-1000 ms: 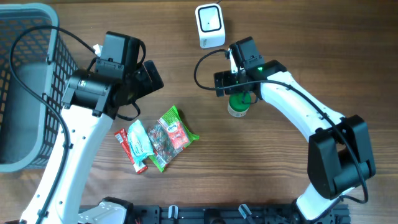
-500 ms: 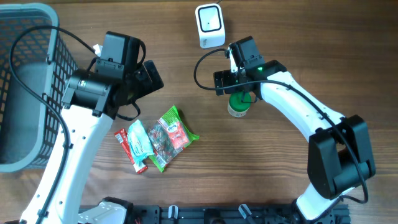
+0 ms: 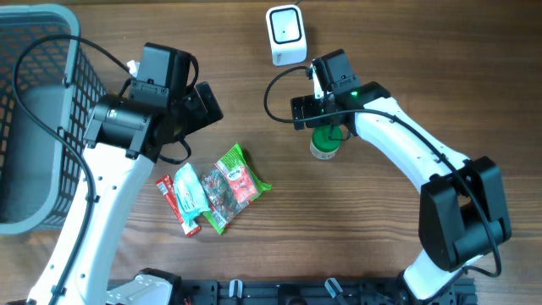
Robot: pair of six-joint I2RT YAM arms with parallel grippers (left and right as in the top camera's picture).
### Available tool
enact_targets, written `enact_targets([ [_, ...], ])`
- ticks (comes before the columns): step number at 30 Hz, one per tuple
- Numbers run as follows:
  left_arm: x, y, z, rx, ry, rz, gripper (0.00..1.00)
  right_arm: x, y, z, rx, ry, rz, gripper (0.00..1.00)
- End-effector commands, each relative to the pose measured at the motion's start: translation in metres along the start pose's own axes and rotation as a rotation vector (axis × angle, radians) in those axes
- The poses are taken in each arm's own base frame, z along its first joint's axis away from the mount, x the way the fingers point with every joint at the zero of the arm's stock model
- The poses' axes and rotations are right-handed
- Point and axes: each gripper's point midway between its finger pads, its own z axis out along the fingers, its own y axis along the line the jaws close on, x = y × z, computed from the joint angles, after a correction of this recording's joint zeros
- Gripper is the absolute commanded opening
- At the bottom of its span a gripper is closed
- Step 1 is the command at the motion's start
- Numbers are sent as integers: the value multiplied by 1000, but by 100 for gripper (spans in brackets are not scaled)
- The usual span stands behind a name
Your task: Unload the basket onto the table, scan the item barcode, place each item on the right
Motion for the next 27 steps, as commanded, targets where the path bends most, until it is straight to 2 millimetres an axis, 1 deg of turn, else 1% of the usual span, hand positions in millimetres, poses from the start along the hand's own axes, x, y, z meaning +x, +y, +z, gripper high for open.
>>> enact_targets([
  [1,-3,1,-1,-2,-8,-16,100,0,5,3,-14,4,7,100],
  [15,-3,1,-1,-2,-8,-16,100,0,5,3,-15,4,11,100],
  [18,-3,1,-1,-2,-8,-16,100,-1,1,3,-9,0,18,100],
  [19,-3,1,-1,-2,-8,-16,100,-6,-6,-1,-7,-11,70,100],
  [20,-3,1,-1,-2,-8,-16,100,-8,-9,-9,-18,-2,86,100],
  [22,-3,1,-1,-2,-8,-16,100,-9,-19,-39,-27,21,174,100],
  [23,-3,1,-1,-2,-8,-16,100,-9,-22,-55,-29,8,157,100],
  [25,-3,1,-1,-2,-8,-16,100,-4,-19,-67,-42,23,159,100],
  [27,-3,1,-1,-2,-8,-16,100,8,-12,-68,-80,73,162,100],
])
